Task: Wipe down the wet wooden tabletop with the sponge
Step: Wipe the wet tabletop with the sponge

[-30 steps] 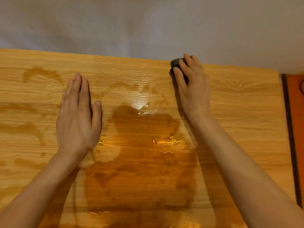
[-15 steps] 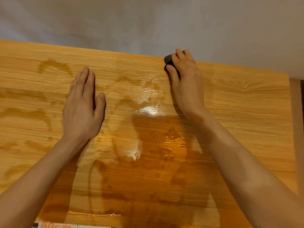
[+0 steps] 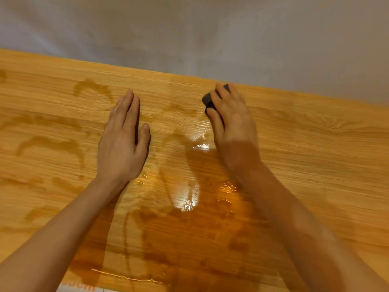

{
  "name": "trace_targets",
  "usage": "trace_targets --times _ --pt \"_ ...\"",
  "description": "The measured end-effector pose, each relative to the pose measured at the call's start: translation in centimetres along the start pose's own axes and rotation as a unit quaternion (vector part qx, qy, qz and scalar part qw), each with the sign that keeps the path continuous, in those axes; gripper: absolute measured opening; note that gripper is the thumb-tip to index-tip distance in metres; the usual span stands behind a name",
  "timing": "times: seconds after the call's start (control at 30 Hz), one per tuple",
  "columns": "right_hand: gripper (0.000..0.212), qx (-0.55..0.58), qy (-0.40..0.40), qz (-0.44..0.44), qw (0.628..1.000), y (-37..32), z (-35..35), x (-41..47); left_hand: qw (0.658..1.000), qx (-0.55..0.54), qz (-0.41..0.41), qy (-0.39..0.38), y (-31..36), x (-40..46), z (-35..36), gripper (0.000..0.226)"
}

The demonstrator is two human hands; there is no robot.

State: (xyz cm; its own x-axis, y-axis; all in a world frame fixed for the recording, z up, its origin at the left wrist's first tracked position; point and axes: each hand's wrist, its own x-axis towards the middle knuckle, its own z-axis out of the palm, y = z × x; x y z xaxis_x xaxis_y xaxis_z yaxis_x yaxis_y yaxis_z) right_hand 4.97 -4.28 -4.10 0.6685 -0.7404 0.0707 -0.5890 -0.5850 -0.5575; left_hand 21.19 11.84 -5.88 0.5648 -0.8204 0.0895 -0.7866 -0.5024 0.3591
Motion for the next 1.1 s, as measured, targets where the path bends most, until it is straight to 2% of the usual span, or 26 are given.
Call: trace_targets --times 0.13,0.23,0.33,0.4,0.5,0.6,0.8,0.87,1.03,1.1 --pt "0.04 0.021 -0.05 -0.061 0.997 -1.0 -0.1 -8.4 1.0 0.004 0.008 0.005 -0.2 0.0 0.2 0.059" --pt "0.039 0.019 -0.028 -0.051 0.998 -1.3 0.4 -4.4 1.0 0.009 0.009 0.003 -0.2 0.2 0.3 0.059" --pt "0.036 0.0 0.016 0.022 1.0 -2.2 1.7 2.9 1.0 0.001 0.006 -0.007 -0.3 0.3 0.3 0.06" --pt "0.037 -0.007 0.027 0.039 0.999 -2.7 2.6 3.5 1.0 0.003 0.019 -0.003 -0.5 0.2 0.4 0.059" --pt "0.039 -0.015 0.035 0.017 0.999 -3.9 3.3 -3.1 0.999 0.016 0.042 0.02 -0.6 0.1 0.8 0.058" --pt "0.039 0.027 0.01 -0.002 1.0 -5.0 3.4 -8.4 0.997 0.029 0.04 0.054 -0.6 0.0 1.4 0.055" --pt "0.036 -0.037 0.041 0.053 0.997 -5.4 4.4 4.5 0.995 0.01 0.055 0.087 -0.8 -0.1 1.7 0.052" --pt "0.037 -0.04 0.041 0.056 0.997 -5.7 4.9 5.4 0.995 0.002 0.052 0.081 -0.8 -0.1 1.6 0.053" --pt "0.039 -0.013 0.026 0.021 0.999 -7.7 5.0 -5.8 0.996 -0.032 0.04 0.069 -0.6 -0.1 1.6 0.054" --pt "0.039 -0.011 0.015 0.016 1.0 -7.8 5.0 -6.6 0.996 -0.042 0.034 0.068 -0.5 0.0 1.5 0.054"
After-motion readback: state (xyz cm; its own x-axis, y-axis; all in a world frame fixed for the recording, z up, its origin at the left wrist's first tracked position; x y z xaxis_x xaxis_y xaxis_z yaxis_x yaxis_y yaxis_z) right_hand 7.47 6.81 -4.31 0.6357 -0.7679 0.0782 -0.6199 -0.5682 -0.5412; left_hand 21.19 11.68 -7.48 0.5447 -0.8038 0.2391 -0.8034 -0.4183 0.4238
